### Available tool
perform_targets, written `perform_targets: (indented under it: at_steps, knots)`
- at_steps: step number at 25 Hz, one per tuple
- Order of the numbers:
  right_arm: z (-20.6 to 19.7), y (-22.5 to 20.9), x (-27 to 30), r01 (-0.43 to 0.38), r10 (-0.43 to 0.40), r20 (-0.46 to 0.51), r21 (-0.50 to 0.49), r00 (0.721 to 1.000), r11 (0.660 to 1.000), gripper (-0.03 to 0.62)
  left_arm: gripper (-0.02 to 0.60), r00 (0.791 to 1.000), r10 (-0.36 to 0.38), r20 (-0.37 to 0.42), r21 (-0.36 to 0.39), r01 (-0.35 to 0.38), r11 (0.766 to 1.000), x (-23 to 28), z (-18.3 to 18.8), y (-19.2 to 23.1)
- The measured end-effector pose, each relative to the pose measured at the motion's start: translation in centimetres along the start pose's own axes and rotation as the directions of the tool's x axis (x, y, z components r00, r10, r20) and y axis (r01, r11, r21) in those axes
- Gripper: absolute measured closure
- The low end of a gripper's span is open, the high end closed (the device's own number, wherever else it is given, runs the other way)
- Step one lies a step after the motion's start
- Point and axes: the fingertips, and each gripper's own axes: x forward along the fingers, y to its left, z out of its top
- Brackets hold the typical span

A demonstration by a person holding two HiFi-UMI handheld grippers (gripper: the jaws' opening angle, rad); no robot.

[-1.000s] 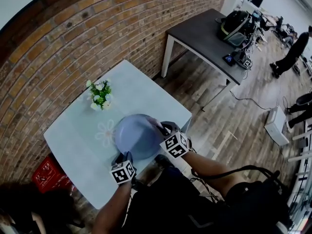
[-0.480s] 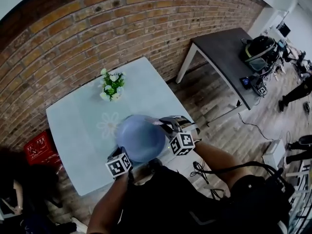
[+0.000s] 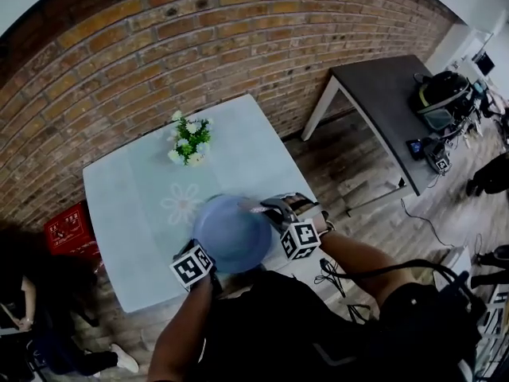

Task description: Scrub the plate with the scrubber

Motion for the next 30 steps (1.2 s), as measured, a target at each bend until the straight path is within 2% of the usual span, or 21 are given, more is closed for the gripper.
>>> perform_targets:
  at_steps: [2, 5, 10, 14, 16, 19, 21, 24, 26, 27, 28, 30]
  knots:
    - [0.0, -0.3, 0.3, 0.002, -0.002, 0.005, -0.014, 1.000, 1.000, 0.526, 0.560, 1.000, 0.016, 0.015, -0.034, -0.015, 0.999, 0.1, 0.5, 0.1]
    - [0.1, -0.6, 0.7, 0.002, -0.001, 0.008, -0.064, 1.000, 0.998, 0.526, 0.561, 0.998, 0.050, 0.043, -0.133, -0.044, 0.990, 0.2, 1.6, 1.1]
    - [0.5, -0.8, 1.7, -0.009, 0.006, -0.015, -0.222, 1.000, 0.975, 0.526, 0.560, 0.990, 0.114, 0.085, -0.291, -0.085, 0.953, 0.9, 3.7, 3.3]
    - [1.3, -1.1, 3.5, 0.000, -0.012, -0.031, -0.345, 0.999, 0.939, 0.526, 0.560, 0.987, 0.127, 0.096, -0.326, -0.090, 0.941, 1.8, 4.4, 3.7]
    - [2.0, -0.7, 4.2, -0.034, 0.016, -0.048, -0.411, 0.999, 0.911, 0.526, 0.560, 0.986, 0.136, 0.101, -0.336, -0.095, 0.937, 2.0, 4.4, 3.7]
    - [2.1, -0.3, 5.0, -0.062, 0.024, -0.081, -0.511, 0.996, 0.857, 0.526, 0.560, 0.984, 0.141, 0.108, -0.324, -0.099, 0.941, 1.9, 4.3, 3.5]
    - [2.4, 0.0, 5.4, -0.080, 0.039, -0.084, -0.553, 0.996, 0.830, 0.526, 0.560, 0.989, 0.106, 0.099, -0.289, -0.074, 0.954, 2.0, 4.5, 3.1]
    - [2.4, 1.1, 6.0, -0.131, 0.086, -0.100, -0.640, 0.991, 0.757, 0.526, 0.547, 0.998, 0.029, 0.060, -0.136, -0.021, 0.991, 2.2, 4.5, 2.5]
    - [1.6, 1.7, 6.2, -0.196, 0.108, -0.167, -0.703, 0.980, 0.684, 0.528, 0.528, 0.999, -0.007, 0.035, -0.033, 0.009, 0.999, 2.3, 4.3, 2.2]
    - [1.2, 1.8, 6.3, -0.228, 0.112, -0.205, -0.725, 0.972, 0.649, 0.528, 0.522, 0.999, -0.021, 0.026, -0.007, 0.021, 1.000, 2.3, 4.2, 2.1]
    - [0.9, 2.0, 6.4, -0.257, 0.120, -0.234, -0.736, 0.965, 0.626, 0.528, 0.522, 0.999, -0.031, 0.018, 0.002, 0.031, 1.000, 2.4, 4.3, 2.1]
    - [0.5, 2.4, 6.5, -0.307, 0.145, -0.278, -0.734, 0.950, 0.606, 0.528, 0.522, 0.999, -0.046, 0.002, -0.014, 0.046, 0.999, 2.5, 4.3, 2.1]
